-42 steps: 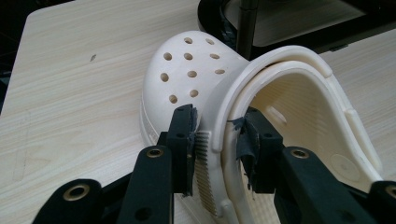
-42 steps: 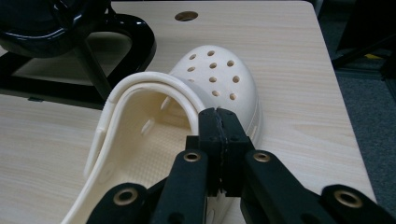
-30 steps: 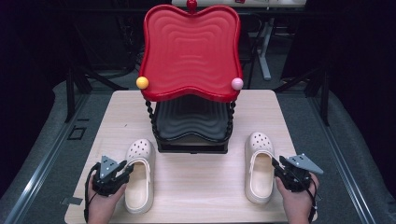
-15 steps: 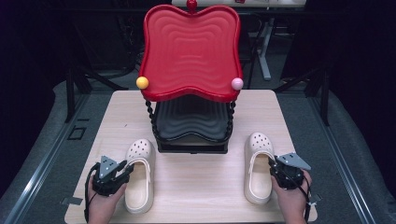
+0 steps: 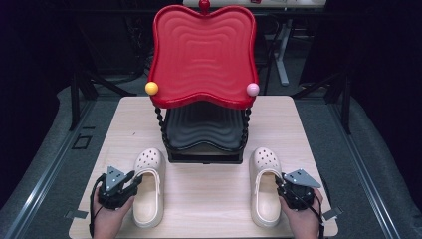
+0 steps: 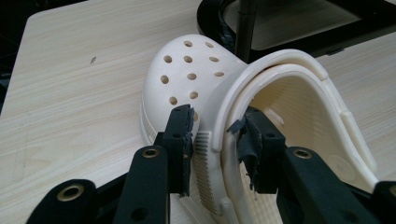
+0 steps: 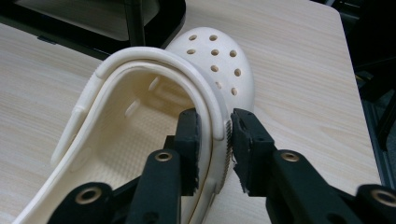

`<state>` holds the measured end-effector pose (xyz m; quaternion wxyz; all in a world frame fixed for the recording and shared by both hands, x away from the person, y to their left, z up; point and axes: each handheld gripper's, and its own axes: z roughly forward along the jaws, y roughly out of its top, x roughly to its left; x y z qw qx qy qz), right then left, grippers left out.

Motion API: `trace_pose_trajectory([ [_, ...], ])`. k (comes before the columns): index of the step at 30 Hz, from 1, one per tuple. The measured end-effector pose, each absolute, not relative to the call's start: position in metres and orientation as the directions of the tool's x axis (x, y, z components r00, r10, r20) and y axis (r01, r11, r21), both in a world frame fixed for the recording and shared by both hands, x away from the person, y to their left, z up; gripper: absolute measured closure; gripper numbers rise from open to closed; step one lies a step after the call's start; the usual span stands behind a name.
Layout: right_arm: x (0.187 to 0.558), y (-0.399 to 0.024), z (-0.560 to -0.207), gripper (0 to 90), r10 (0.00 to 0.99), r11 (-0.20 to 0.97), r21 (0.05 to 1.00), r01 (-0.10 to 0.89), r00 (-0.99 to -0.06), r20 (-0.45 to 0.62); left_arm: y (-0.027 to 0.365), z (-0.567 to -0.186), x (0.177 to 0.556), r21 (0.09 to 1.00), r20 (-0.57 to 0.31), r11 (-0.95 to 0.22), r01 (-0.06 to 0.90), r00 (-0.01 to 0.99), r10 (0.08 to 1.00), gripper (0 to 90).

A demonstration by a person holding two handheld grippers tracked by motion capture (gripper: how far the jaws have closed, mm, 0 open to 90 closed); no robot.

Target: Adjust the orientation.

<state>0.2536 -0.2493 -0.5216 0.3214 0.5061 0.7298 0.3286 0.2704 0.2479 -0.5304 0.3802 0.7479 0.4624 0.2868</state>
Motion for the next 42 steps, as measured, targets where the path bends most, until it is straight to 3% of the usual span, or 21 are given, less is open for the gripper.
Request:
trace_pose_trajectory([
  [9,0.256,-0.242,-0.52,67.3,0.92,0.358,0.817,0.453,-0.32,-0.226,0.244,-0.532,0.272,0.832,0.095,-0.301,0.466,0.415,0.905,65.1],
  [18,0.26,-0.24,-0.524,67.8,0.914,0.378,0.803,0.461,-0.326,-0.244,0.242,-0.532,0.274,0.834,0.096,-0.298,0.464,0.41,0.907,64.9],
  [36,0.262,-0.241,-0.523,74.0,0.927,0.351,0.798,0.49,-0.305,-0.22,0.239,-0.534,0.277,0.827,0.157,-0.335,0.451,0.386,0.909,70.1],
  [42,0.257,-0.244,-0.52,74.3,0.942,0.305,0.814,0.495,-0.283,-0.181,0.251,-0.527,0.272,0.843,0.09,-0.282,0.459,0.397,0.913,73.4],
])
